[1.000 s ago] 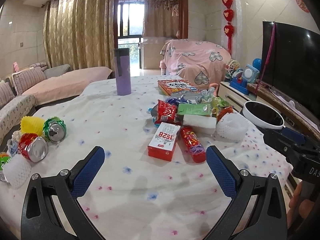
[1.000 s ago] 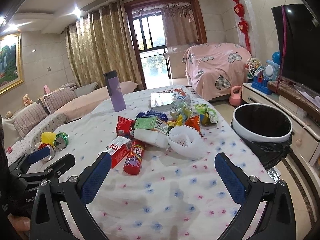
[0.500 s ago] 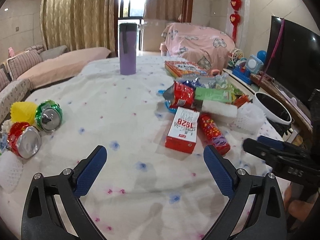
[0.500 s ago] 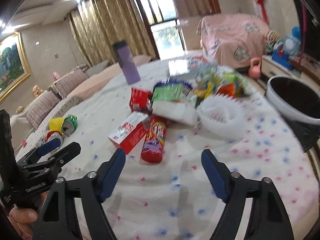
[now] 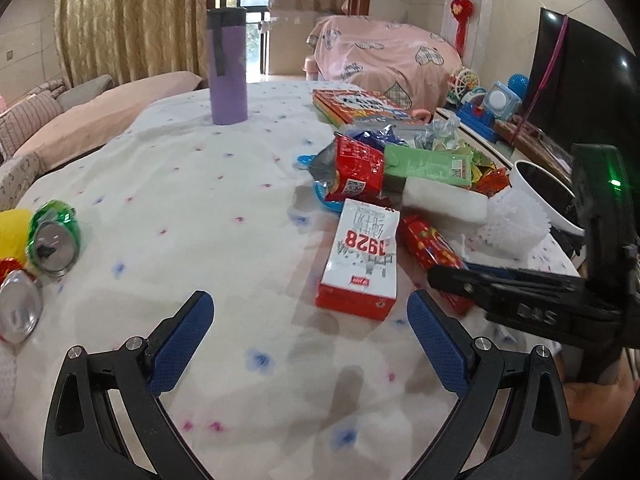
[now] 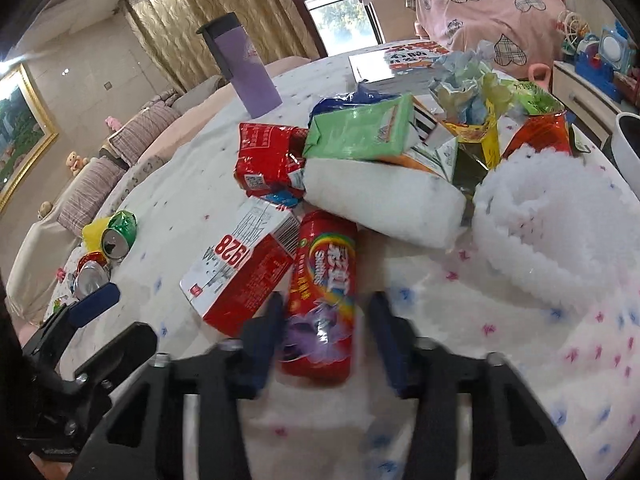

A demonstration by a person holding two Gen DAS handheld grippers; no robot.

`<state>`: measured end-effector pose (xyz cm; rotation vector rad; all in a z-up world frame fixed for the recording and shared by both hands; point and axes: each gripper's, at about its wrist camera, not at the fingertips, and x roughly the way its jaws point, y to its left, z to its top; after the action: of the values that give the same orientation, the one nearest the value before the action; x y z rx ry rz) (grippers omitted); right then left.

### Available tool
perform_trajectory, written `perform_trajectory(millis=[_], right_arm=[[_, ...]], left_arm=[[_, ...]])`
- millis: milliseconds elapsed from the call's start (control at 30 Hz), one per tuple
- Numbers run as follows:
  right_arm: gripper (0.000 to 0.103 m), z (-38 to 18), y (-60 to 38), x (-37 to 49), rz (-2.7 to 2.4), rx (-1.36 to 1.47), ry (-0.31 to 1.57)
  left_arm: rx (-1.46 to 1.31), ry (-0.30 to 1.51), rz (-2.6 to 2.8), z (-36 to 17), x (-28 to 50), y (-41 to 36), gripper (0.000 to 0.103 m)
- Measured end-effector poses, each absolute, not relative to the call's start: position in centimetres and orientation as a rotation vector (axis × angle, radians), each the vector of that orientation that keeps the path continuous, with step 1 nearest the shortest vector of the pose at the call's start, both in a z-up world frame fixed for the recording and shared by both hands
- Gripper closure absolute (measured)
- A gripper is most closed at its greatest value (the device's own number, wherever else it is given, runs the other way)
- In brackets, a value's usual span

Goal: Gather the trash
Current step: 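Grasp the red-white milk carton with left tool while right tool grasps the red Skittles tube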

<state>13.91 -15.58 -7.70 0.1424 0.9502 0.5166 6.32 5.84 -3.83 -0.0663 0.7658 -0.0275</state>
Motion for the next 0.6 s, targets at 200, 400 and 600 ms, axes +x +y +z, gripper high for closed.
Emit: perform_trajectory(millis=[200,400,600], right_arm=[[0.067,-7.5,-18.2,12.2,0.522,0.161,0.971],[0.067,-7.7,-20.8,10.3,0.480,0.109,0.955],[0.066,-7.9,-20.8,11.2,0.493,0.118,0.950]], left_arm=[[0.007,0.818,-0.018,-4.5,9.0,3.5,0.004],[0.040,0.877,-0.007,-5.8,11.0,2.1,0.025],[0.005,0.896,-0.031,-6.0,10.8,2.4,0.049]])
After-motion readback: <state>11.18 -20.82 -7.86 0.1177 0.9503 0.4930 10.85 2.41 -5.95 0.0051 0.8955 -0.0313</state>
